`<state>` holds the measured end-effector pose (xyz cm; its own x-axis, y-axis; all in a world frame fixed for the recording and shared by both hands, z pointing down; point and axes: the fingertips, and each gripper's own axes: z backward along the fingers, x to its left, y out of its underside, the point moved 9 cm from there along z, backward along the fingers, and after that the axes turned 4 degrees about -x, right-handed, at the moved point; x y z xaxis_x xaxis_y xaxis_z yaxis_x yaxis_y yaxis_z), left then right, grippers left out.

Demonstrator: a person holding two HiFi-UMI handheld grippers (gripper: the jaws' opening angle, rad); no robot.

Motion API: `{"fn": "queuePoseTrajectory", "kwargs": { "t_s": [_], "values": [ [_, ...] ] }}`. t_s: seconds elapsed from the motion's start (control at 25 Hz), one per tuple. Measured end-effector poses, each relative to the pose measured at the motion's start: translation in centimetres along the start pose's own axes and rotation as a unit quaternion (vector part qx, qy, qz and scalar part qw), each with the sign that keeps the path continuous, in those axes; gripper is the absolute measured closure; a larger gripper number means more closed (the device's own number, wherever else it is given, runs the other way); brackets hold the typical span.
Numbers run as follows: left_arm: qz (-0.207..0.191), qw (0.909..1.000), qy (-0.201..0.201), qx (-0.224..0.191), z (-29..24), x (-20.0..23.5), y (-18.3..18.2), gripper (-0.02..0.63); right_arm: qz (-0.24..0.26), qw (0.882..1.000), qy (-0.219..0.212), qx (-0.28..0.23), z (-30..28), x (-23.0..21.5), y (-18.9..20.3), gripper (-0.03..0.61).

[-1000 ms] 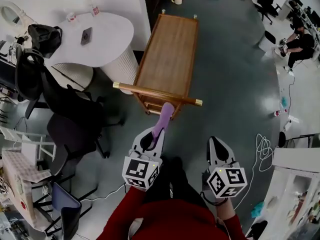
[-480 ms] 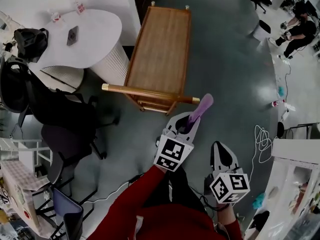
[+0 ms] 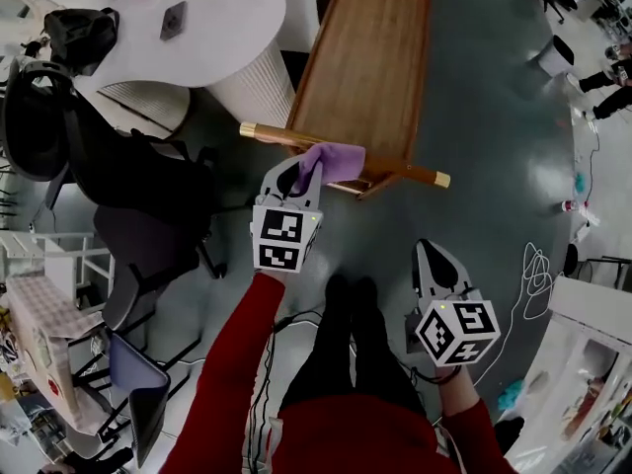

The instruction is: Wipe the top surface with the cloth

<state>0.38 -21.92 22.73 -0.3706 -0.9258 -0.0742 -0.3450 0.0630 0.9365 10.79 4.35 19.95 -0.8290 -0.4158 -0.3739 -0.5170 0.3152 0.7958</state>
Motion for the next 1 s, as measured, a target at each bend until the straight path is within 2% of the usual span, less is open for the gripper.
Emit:
{"fn": "queuePoseTrajectory", "kwargs": {
  "t_s": [0.16, 0.28, 0.48, 0.6, 0.68, 0.76, 0.88, 1.0],
  "values": [
    [-0.004, 0.9975, -0.070, 0.004, 1.6, 6.0, 0.8, 0.566, 0.014, 0.999, -0.023, 0.017, -1.2, 1.9, 0.4, 0.575],
    [0.007, 0.9930, -0.118, 0.008, 2.5, 9.2, 1.5, 0.566, 0.017, 0.999, -0.029, 0.027, -1.6, 2.4, 0.9, 0.575],
    [0.041, 0.9800, -0.193, 0.024, 4.6, 12.8, 3.2, 0.566, 0.022, 0.999, -0.026, 0.030, -1.9, 2.8, 1.2, 0.575],
    [0.068, 0.9744, -0.213, 0.024, 6.4, 13.2, 4.4, 0.566, 0.024, 0.999, -0.021, 0.027, -2.3, 2.9, 1.7, 0.575],
    [0.076, 0.9775, -0.196, 0.018, 7.5, 11.7, 5.0, 0.566, 0.022, 0.999, -0.013, 0.026, -2.6, 2.8, 2.2, 0.575],
    [0.080, 0.9853, -0.151, 0.008, 8.1, 8.6, 5.3, 0.566, 0.020, 1.000, -0.002, 0.024, -2.9, 2.5, 2.7, 0.575],
    [0.081, 0.9958, -0.042, -0.002, 7.5, 1.9, 5.6, 0.566, 0.018, 0.999, 0.023, 0.018, -2.4, 2.0, 3.4, 0.575],
    [0.073, 0.9947, 0.072, 0.008, 5.9, -5.6, 5.6, 0.566, 0.007, 0.999, 0.045, 0.012, -0.7, 1.5, 4.2, 0.575]
  ]
}}
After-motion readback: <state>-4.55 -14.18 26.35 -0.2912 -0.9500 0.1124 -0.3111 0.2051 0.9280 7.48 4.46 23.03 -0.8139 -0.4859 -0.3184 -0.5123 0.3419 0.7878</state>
